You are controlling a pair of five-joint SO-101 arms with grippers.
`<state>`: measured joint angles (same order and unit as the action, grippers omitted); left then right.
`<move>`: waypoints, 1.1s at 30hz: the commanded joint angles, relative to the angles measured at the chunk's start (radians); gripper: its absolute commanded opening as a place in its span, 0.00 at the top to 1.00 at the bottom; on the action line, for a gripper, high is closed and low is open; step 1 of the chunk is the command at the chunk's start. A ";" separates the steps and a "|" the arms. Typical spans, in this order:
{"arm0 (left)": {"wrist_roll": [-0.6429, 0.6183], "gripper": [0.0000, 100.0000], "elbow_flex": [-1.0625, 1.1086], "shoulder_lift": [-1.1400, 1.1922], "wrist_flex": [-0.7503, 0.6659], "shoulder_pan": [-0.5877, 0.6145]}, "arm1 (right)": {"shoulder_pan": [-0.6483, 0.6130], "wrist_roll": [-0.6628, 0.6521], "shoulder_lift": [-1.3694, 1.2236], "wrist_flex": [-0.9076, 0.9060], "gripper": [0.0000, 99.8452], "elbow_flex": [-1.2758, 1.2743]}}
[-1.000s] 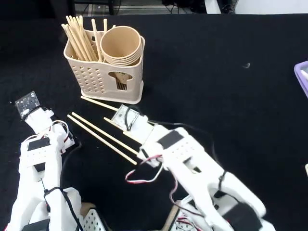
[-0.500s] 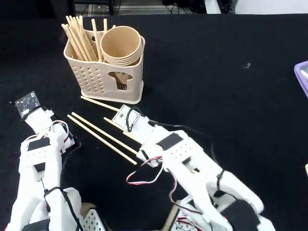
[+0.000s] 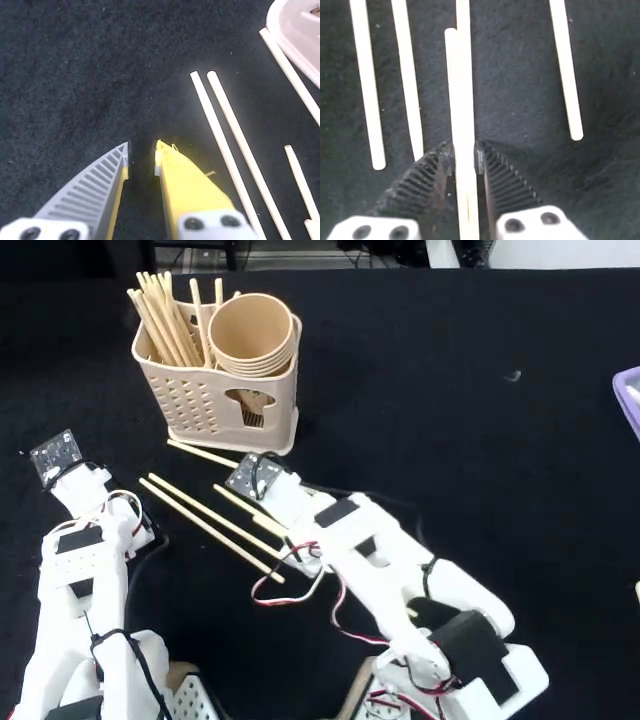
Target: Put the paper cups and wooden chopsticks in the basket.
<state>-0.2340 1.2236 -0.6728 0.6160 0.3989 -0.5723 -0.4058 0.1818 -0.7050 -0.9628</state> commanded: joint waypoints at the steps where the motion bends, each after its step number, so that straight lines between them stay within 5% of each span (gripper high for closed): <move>1: -0.006 0.91 -0.005 -0.014 -0.017 0.002 | 0.008 0.012 0.065 -0.052 0.99 0.016; 10: -0.006 0.91 -0.004 -0.014 -0.017 0.001 | 0.044 0.018 0.486 -0.253 0.99 0.024; 15: 0.000 0.90 0.021 -0.023 -0.017 0.008 | 0.011 0.204 0.756 -0.238 0.99 0.116; 20: 0.002 0.90 0.022 -0.018 -0.017 0.008 | -0.127 0.376 0.828 0.015 0.99 0.242; 33: 0.002 0.90 0.018 -0.014 -0.021 0.008 | -0.130 0.500 0.392 0.718 0.99 0.478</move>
<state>-0.2340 1.2589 -0.6743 0.6099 0.3989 -0.6905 0.0790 0.6743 -0.1005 -0.6022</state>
